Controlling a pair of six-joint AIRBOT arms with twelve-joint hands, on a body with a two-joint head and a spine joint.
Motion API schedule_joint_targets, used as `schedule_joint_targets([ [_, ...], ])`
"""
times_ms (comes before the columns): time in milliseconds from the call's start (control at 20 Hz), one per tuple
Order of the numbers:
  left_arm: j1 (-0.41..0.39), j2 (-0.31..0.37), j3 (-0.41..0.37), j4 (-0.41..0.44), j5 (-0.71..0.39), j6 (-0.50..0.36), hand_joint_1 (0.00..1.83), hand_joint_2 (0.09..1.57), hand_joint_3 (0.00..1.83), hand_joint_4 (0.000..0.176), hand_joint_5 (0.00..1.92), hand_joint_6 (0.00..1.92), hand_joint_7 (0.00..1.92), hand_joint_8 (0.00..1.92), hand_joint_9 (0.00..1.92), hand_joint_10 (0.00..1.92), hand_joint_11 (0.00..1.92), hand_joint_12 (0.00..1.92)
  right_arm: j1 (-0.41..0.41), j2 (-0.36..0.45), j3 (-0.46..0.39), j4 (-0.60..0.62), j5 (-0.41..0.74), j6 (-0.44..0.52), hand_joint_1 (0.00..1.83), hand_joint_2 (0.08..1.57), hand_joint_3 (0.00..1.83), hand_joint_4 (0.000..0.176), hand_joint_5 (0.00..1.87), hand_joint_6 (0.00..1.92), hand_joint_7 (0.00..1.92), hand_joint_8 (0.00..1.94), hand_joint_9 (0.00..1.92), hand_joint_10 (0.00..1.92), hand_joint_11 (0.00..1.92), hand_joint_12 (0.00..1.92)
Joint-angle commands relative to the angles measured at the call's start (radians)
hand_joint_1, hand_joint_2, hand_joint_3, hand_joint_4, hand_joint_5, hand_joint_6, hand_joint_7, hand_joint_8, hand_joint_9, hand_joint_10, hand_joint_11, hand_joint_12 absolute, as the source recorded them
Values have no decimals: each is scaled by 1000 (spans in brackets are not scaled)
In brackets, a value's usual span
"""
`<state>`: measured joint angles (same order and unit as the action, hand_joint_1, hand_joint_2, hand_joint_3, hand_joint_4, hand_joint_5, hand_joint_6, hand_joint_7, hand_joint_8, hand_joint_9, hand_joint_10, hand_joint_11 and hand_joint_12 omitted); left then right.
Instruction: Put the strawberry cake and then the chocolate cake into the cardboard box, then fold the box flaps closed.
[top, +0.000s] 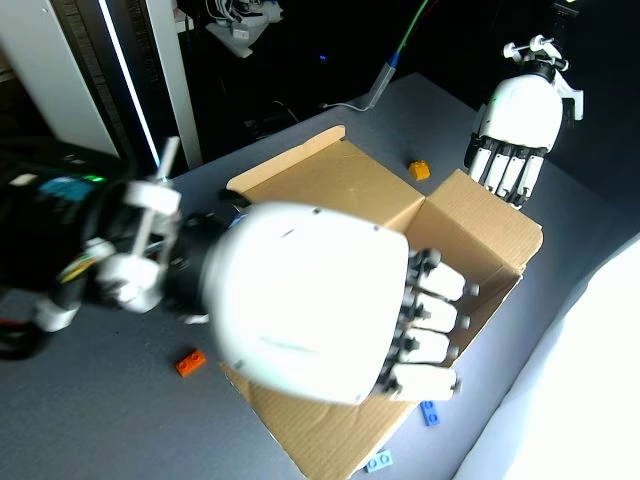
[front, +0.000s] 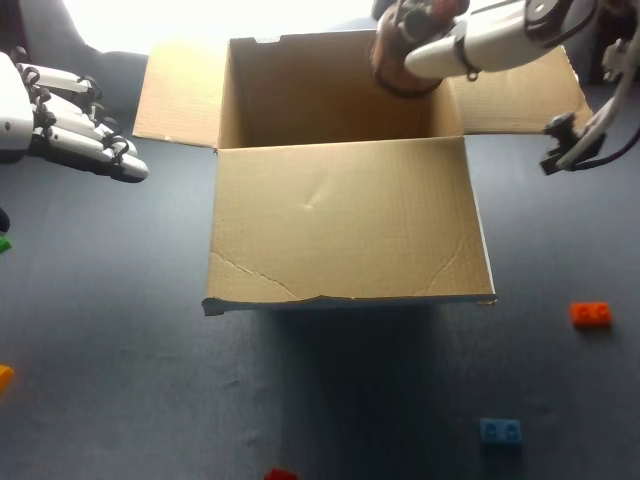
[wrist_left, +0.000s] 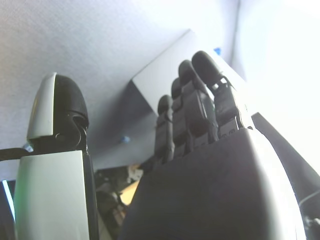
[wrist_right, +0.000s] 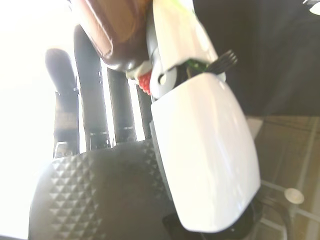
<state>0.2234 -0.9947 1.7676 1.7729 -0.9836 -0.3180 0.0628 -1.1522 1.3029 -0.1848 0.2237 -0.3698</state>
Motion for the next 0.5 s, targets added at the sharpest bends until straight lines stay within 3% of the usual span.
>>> schedule_joint_targets([
  [0,-7,6,0,-72,6,7,1162,1037,0,43,204,3,260,3,347,5,0,1207,9,9,13,14,112,-1,1322,1215,0,0,745,1272,822,1227,701,1542,400,1762],
  [150,-13,6,0,-88,7,13,1161,1045,0,36,196,0,250,0,355,7,0,1217,8,-31,54,-1,99,-2,1328,1208,0,0,760,1220,837,1223,711,1549,404,1772],
  [300,-24,6,0,-102,10,18,1179,1037,0,41,200,1,257,1,360,7,0,1222,-4,-57,71,-29,100,-2,1330,1201,0,0,771,1208,852,1195,727,1522,417,1749],
  [350,-25,6,0,-106,13,18,1174,1033,0,41,210,5,263,4,359,7,0,1226,-7,-61,73,-30,100,-3,1208,1201,0,0,774,1242,862,1236,664,1302,420,1733],
  [400,-25,6,-1,-115,16,18,1174,1035,0,41,214,7,268,5,354,4,0,1226,-14,-66,74,-30,100,-4,1308,1194,0,0,777,1204,871,1172,727,1464,427,1722],
  [450,-26,6,-2,-118,19,18,1158,1037,0,44,209,4,265,4,353,4,0,1220,-20,-70,74,-30,100,-11,1341,1193,0,0,769,1218,867,1169,727,1492,418,1722],
])
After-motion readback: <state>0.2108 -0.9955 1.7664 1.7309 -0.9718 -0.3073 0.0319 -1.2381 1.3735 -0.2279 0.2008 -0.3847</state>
